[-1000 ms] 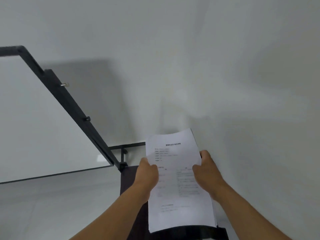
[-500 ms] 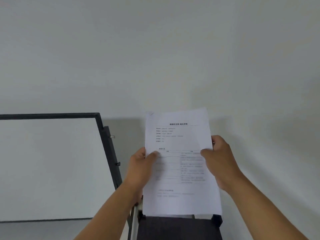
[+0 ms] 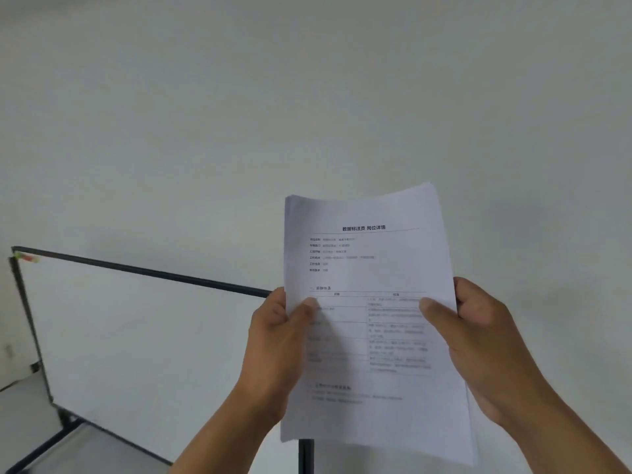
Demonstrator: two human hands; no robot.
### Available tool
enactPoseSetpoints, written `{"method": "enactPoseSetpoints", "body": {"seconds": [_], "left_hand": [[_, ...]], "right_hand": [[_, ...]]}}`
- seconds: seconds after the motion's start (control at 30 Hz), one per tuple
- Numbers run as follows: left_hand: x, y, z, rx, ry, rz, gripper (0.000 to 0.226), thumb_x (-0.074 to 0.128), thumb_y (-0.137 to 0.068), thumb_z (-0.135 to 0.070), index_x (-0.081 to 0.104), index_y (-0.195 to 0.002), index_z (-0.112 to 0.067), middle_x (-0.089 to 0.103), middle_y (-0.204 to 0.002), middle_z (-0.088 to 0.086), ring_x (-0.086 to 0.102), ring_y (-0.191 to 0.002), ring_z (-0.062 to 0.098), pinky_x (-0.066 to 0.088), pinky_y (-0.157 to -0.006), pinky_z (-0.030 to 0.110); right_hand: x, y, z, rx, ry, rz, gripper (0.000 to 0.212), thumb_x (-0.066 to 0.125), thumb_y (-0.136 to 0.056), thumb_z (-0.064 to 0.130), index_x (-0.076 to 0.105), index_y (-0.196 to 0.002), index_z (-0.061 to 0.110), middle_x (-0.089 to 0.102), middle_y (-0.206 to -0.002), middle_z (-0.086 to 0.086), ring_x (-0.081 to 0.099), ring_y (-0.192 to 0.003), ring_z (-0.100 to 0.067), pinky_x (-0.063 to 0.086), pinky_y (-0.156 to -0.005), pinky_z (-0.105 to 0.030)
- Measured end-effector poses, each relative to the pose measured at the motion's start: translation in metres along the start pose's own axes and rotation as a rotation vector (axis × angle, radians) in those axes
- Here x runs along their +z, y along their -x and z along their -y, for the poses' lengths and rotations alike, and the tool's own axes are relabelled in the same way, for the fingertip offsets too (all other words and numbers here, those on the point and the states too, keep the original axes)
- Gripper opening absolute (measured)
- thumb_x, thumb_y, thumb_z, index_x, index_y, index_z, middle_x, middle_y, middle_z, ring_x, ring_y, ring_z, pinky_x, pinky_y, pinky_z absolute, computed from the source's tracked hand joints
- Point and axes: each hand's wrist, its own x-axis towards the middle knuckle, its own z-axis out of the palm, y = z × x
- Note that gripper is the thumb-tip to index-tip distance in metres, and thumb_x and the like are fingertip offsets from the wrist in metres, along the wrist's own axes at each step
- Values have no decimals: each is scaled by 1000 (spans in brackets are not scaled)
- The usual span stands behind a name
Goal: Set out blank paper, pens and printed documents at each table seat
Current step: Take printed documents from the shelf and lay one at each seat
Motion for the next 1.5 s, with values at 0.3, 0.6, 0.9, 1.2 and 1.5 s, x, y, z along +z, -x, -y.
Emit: {"method": "enactPoseSetpoints", "body": {"seconds": [0.3,0.6,0.9,1.2,1.5], "left_hand": [[-73,61,-41,133,-178,-281,17,60,-111,-24,75,-103,-25,82,-96,-4,80,-89,23,69,-78,45],[-176,123,-44,120,-255,-552,16,59,-112,-17,73,-106,-21,83,-97,1,81,-93,28,67,-86,54],[-275,144,-59,99,-285,-737,18,58,-112,-14,75,-111,-21,84,-98,-3,82,-91,19,67,-86,45],[-389,135,-72,114,-240,-819,20,55,-113,-12,74,-115,-18,84,-101,0,82,-96,25,66,-91,53],[-481,103,-89,129,-309,-870,20,56,-113,-15,74,-112,-22,84,-99,-1,82,-91,24,67,-88,54]], "right_hand": [[68,26,11,-130,-86,223,25,68,-102,7,74,-113,28,82,-106,16,79,-98,-7,60,-90,-40],[184,63,16,-172,-144,454,25,69,-99,1,71,-104,26,78,-89,29,73,-82,10,57,-65,-9],[301,89,37,-178,-178,620,20,67,-102,6,71,-108,25,81,-94,18,79,-84,-3,61,-68,-22],[428,108,73,-199,-201,695,19,68,-101,5,72,-106,23,81,-91,18,78,-78,-3,59,-66,-25],[530,107,99,-186,-297,745,22,66,-102,2,72,-108,22,83,-96,12,81,-85,-10,62,-76,-36]]}}
